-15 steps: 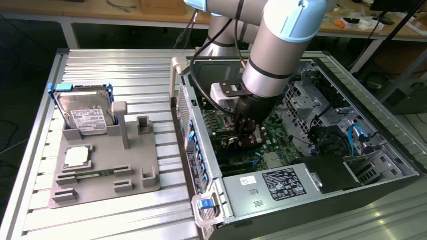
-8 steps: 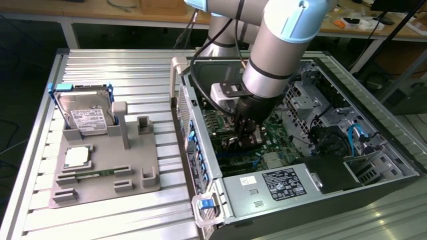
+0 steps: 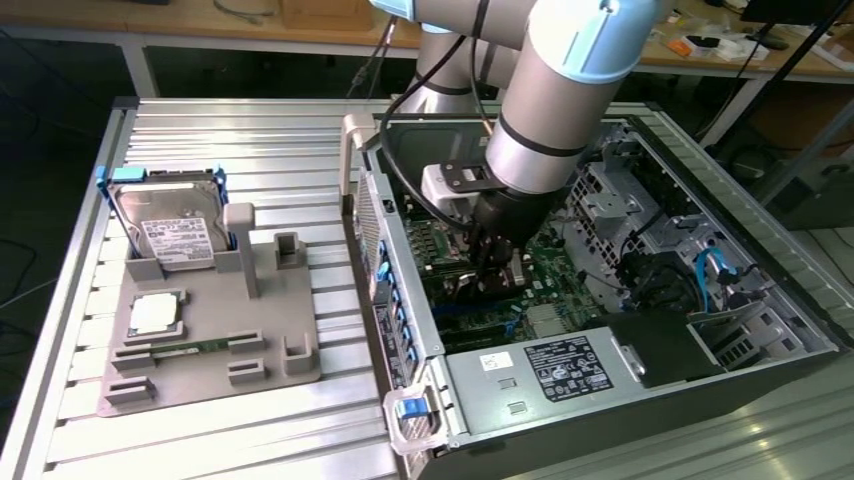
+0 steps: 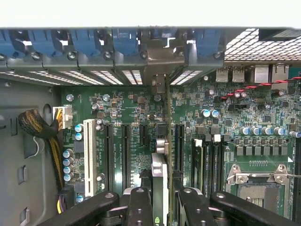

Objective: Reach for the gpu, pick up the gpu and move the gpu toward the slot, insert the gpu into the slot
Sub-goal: 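Insert the gpu into the slot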

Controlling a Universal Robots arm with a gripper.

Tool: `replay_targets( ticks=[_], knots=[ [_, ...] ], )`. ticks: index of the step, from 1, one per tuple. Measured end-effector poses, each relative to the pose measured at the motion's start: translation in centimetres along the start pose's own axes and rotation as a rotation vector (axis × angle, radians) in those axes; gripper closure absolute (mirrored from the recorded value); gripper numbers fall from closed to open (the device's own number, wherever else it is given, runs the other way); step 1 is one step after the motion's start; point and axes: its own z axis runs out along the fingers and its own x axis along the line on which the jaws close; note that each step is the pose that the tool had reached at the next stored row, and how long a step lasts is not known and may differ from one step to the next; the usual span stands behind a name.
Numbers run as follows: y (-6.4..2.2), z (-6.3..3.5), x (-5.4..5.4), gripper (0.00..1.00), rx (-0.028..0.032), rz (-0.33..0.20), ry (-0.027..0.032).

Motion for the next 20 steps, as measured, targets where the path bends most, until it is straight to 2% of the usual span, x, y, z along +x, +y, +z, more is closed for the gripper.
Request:
replay_targets(
  ticks=[20],
  knots=[
    [0.01, -0.27, 0.0, 0.73, 0.0001, -0.01, 0.0003]
  ],
)
